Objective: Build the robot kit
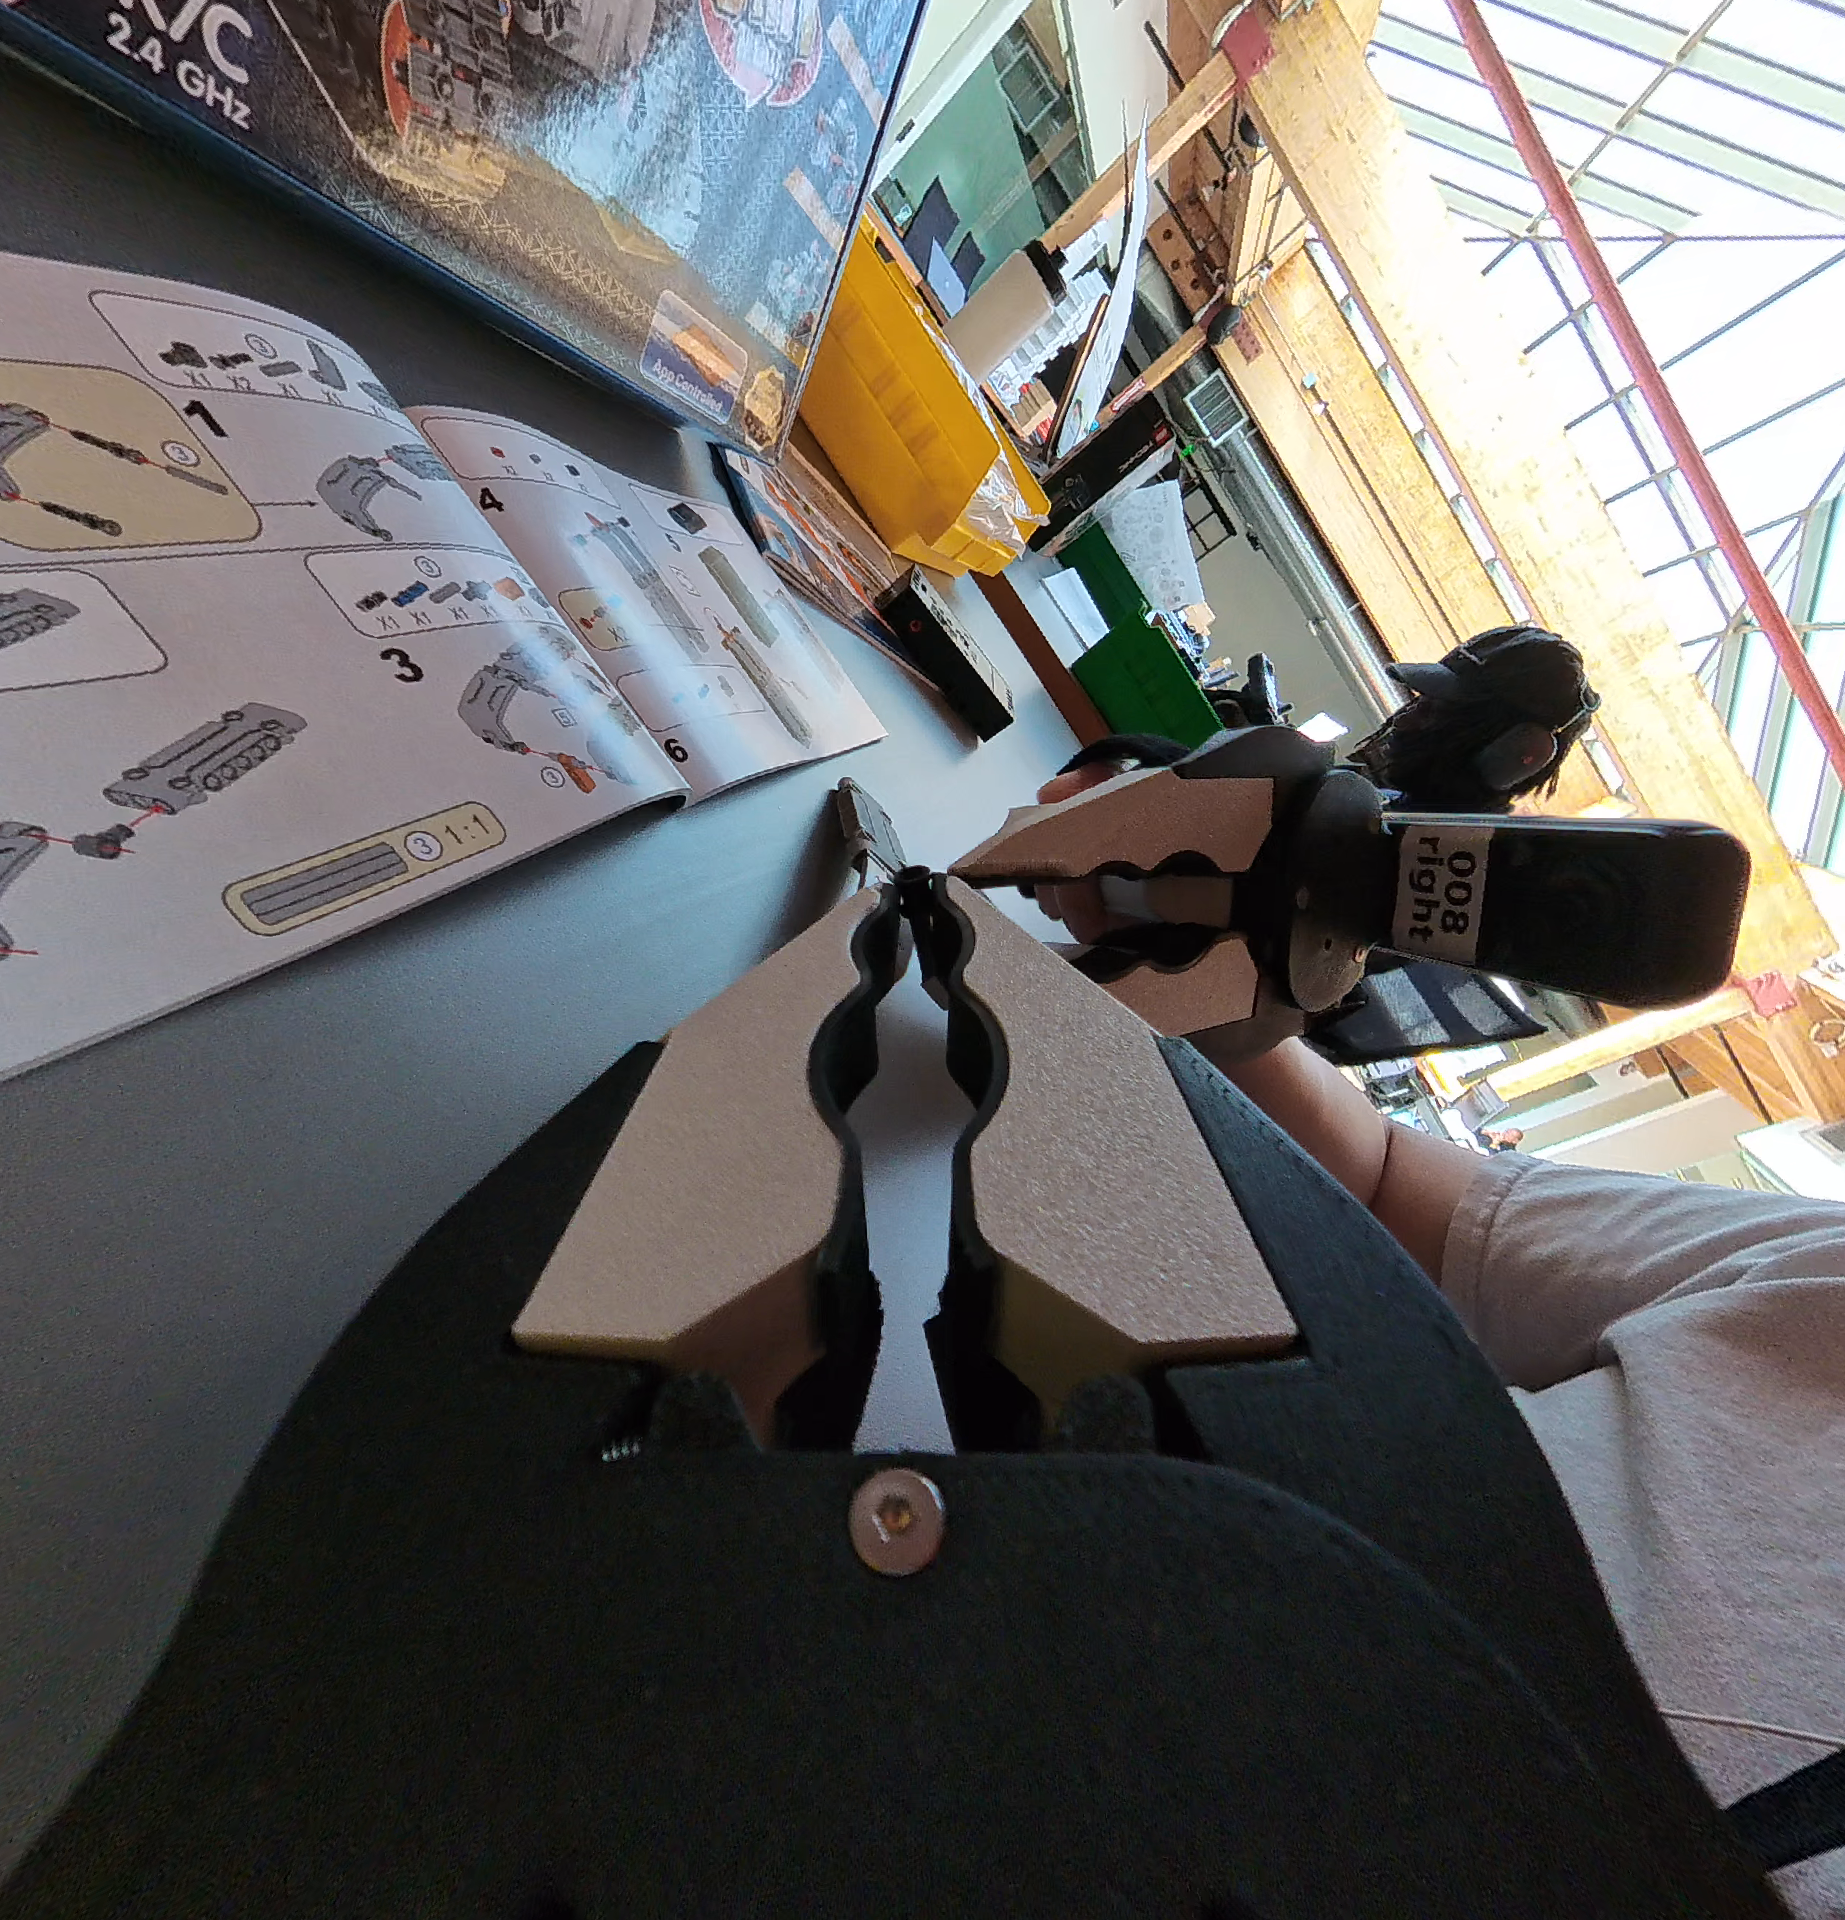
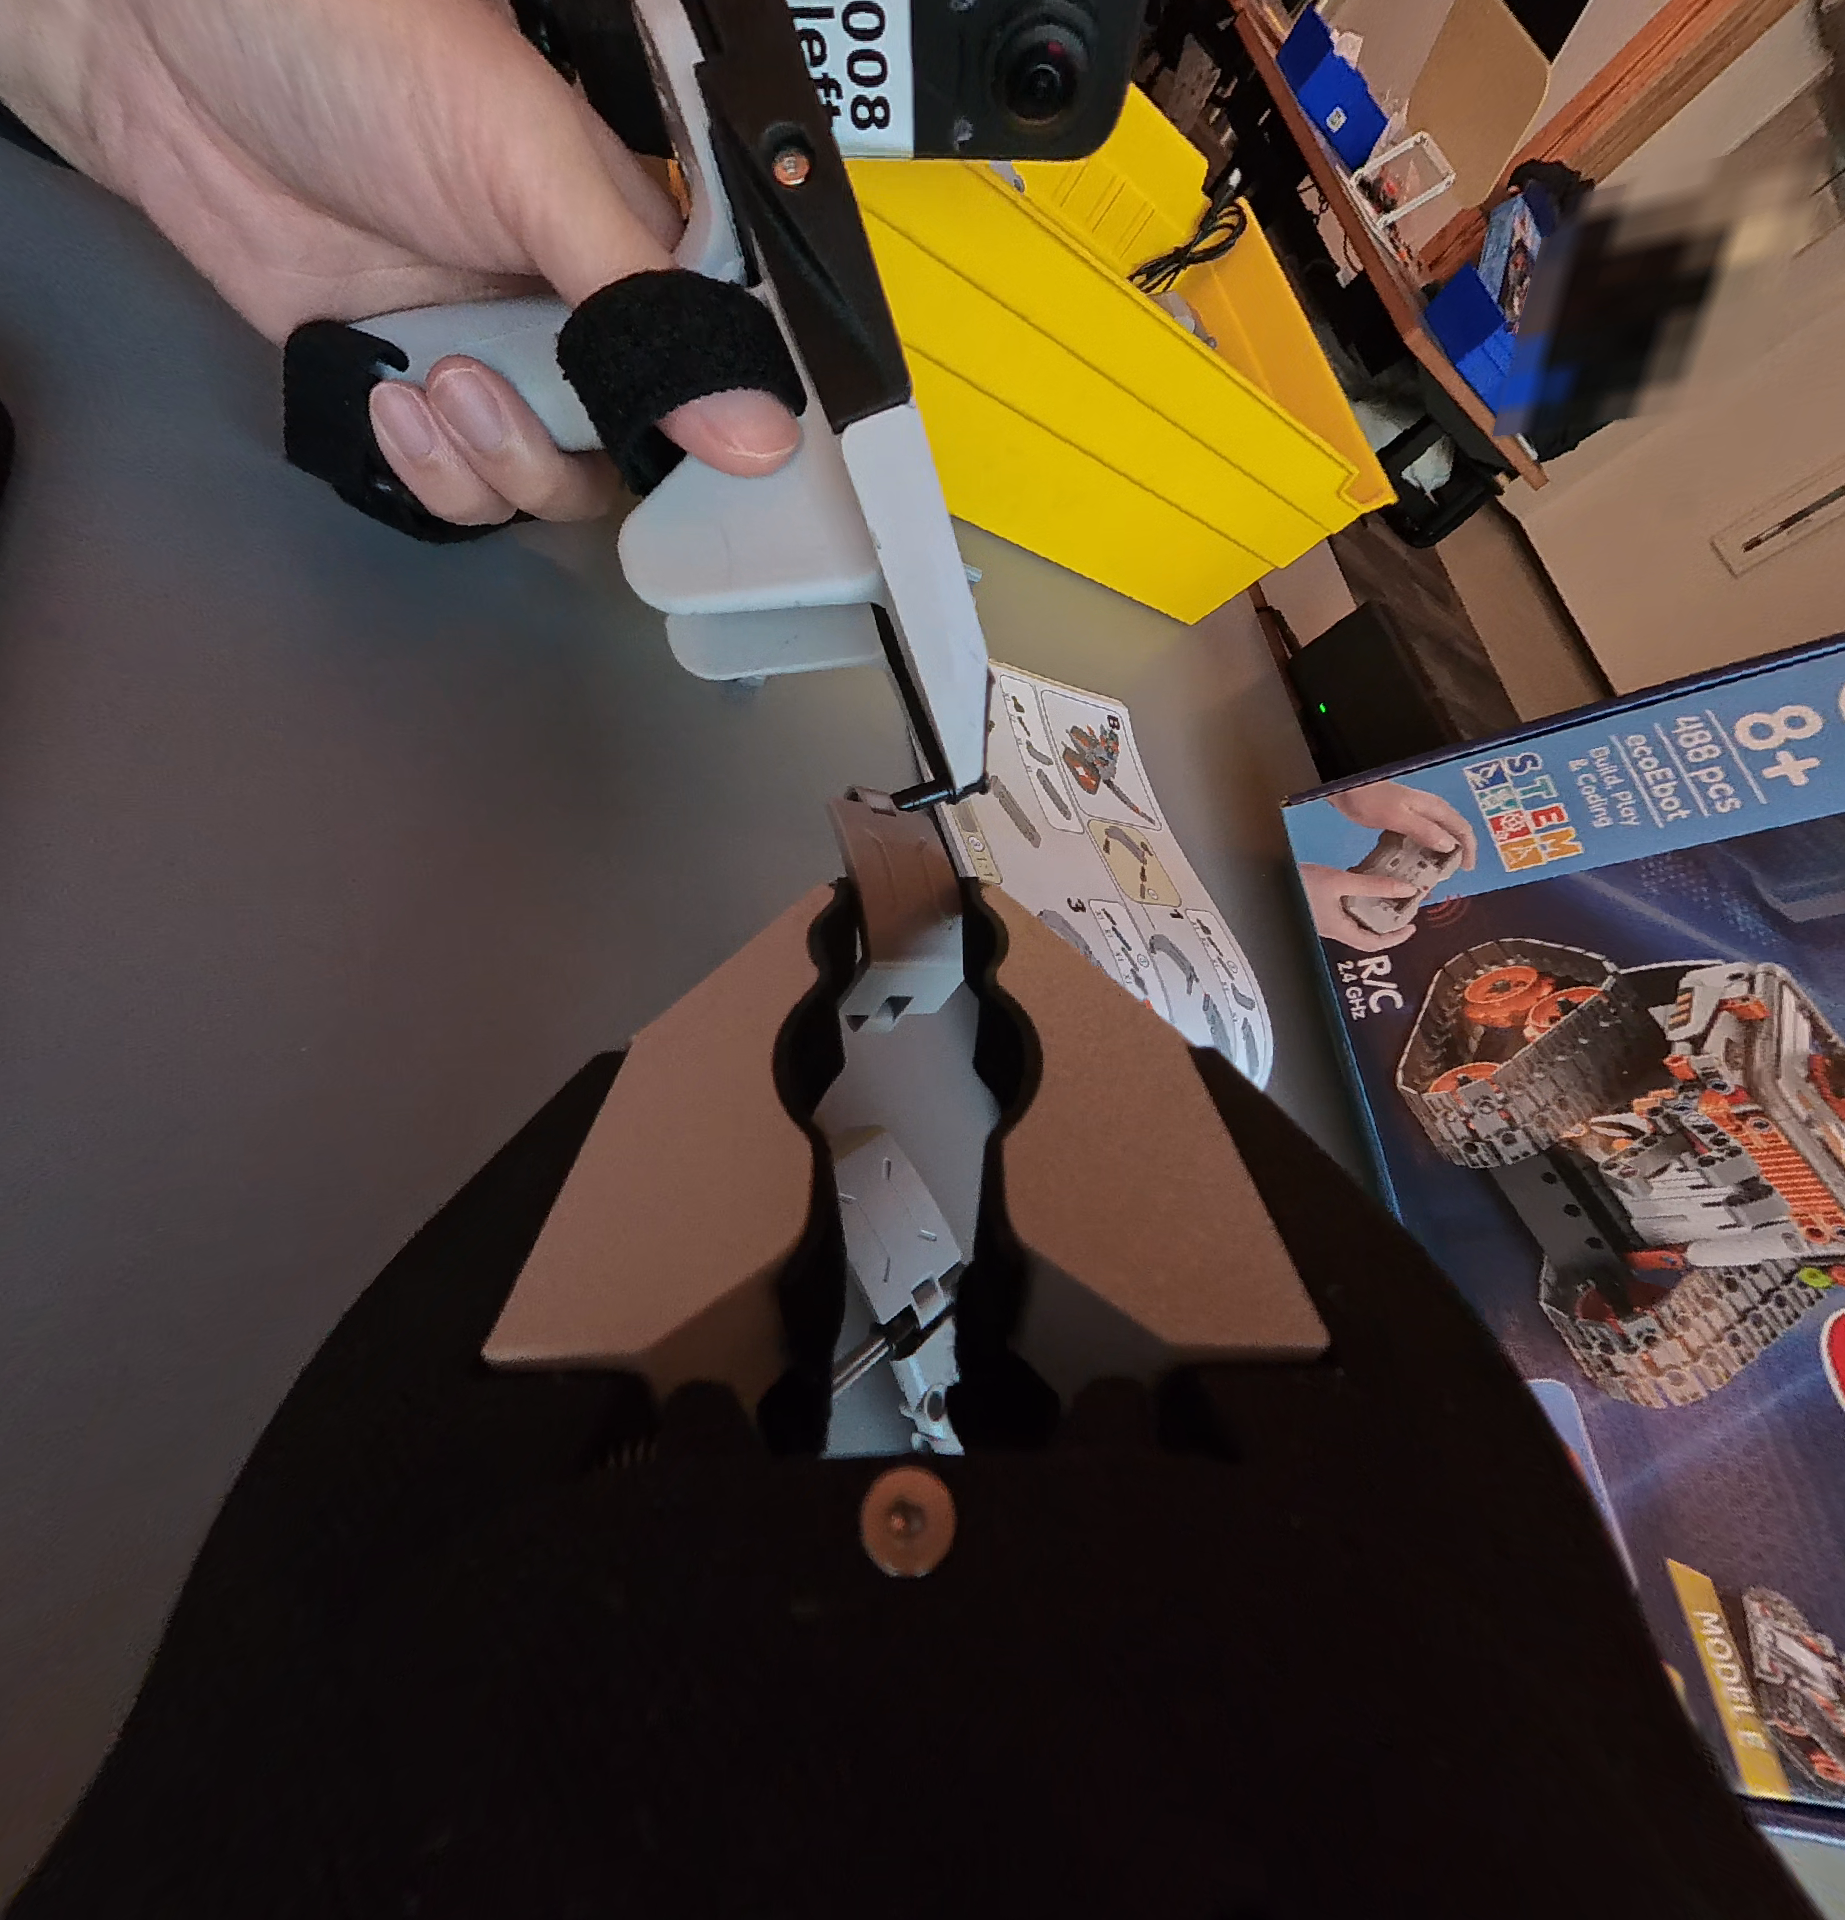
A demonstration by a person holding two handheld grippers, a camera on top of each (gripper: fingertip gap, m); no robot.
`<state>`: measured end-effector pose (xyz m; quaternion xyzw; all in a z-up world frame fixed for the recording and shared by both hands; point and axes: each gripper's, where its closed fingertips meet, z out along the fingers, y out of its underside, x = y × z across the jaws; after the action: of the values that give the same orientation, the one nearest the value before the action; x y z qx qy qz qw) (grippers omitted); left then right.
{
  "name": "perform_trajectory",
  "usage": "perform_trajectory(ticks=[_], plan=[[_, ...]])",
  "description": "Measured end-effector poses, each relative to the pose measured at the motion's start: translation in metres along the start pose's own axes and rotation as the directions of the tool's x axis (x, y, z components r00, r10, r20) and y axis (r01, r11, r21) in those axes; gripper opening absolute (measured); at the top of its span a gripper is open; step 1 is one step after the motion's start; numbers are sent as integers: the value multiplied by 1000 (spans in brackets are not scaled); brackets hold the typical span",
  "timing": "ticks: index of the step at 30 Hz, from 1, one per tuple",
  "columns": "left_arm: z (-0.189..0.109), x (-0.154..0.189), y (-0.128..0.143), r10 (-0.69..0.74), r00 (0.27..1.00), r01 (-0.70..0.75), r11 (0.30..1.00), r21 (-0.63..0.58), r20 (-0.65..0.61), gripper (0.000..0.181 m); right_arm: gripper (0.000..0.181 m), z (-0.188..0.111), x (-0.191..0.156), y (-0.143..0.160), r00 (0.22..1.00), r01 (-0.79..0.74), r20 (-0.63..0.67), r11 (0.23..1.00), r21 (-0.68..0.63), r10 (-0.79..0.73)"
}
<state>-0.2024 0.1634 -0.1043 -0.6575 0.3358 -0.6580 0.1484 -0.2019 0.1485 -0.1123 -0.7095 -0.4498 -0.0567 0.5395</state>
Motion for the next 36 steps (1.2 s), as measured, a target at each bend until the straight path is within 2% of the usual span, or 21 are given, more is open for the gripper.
perform_trajectory(ticks=[1,2,3,7,19,30,36], plan=[[0,1,0,-1,1000,1,1000,-4,-4,3,18,-1,0,-1,1000,17,-2,1000,3,-17],[0,2,1,-1,1000,1,1000,-11,-11,3,2,-2,0,-1,999,32,-7,999,5,-32],[0,5,2,0,1000,0,1000,-20,-25,3,1,-3,1,-2,998,53,-19,999,11,-53],[-1,12,2,-17,998,14,999,-46,-63,3,1,-7,-1,-7,995,99,-18,994,43,-99],[-1,12,2,-19,998,17,999,-47,-62,3,1,-6,1,-9,975,206,-90,978,22,-203],[-5,25,-4,-51,991,48,998,-28,-126,4,1,-14,8,-23,889,403,-237,915,6,-391],[-8,35,-9,-80,981,78,997,-14,-177,4,1,-20,11,-33,842,468,-306,884,9,-443]])
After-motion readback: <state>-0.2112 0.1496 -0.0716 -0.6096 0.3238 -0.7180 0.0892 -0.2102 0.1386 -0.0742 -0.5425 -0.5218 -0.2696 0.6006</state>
